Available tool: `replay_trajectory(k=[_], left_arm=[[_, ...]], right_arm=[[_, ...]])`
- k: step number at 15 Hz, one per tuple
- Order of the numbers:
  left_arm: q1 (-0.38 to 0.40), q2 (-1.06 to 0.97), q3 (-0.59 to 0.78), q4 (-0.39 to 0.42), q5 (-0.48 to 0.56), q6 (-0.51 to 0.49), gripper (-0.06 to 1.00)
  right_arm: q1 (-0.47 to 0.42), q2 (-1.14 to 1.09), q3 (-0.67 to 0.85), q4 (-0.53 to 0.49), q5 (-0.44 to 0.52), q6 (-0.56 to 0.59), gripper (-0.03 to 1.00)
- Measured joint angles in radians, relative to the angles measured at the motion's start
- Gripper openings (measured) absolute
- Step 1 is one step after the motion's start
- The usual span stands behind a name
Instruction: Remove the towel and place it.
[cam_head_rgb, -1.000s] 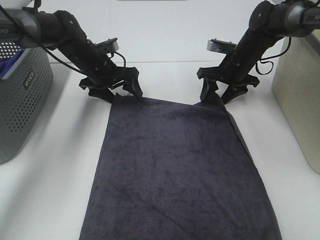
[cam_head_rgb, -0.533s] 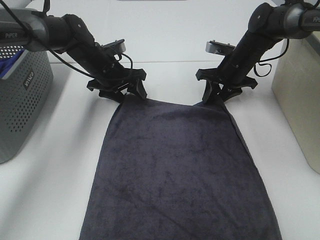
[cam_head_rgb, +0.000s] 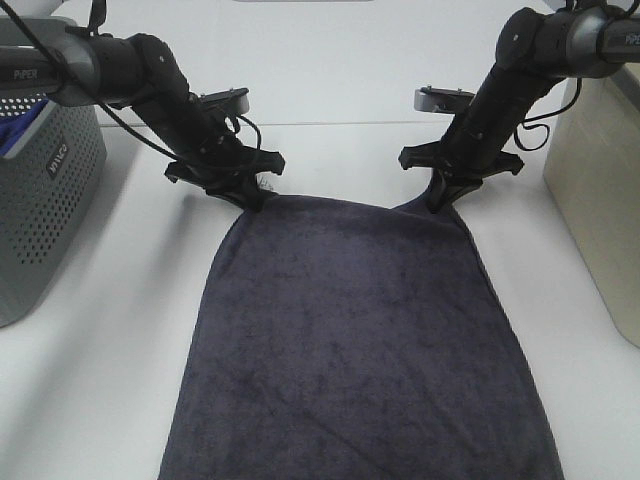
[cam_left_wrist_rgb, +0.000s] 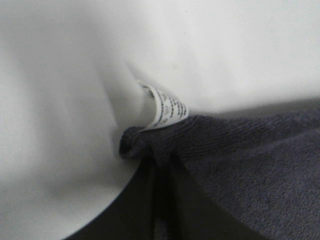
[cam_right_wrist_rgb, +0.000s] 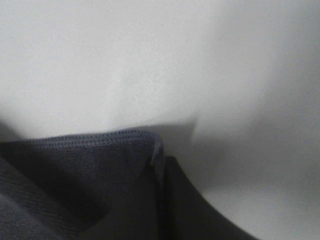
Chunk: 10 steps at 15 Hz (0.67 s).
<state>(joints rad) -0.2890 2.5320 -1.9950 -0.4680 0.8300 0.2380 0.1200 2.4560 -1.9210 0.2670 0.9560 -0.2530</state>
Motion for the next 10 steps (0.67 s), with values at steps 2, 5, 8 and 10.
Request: replay_trajectory(k=[2,5,8,10], left_arm=[[-0.001,0.000,0.000,0.005,-0.002,-0.001,0.01],[-0.005,-0.003,0.000,0.014,-0.008,0.003,0.01],[-0.010,-0.007,0.002,0.039,-0.045,0.006,0.01],[-0.010,-0.007,0.002,0.050,-0.078,0.006,0.01]], right_arm=[[0.000,0.000,0.000,-0.008,-0.004,0.001,0.02],[0.001,-0.015,0.000,-0.030,-0.057,0.001,0.02],[0.001,-0.067,0.000,-0.028,-0.144,0.002,0.02],[0.001,-0.080,0.000,-0.028,-0.165,0.002,0.02]])
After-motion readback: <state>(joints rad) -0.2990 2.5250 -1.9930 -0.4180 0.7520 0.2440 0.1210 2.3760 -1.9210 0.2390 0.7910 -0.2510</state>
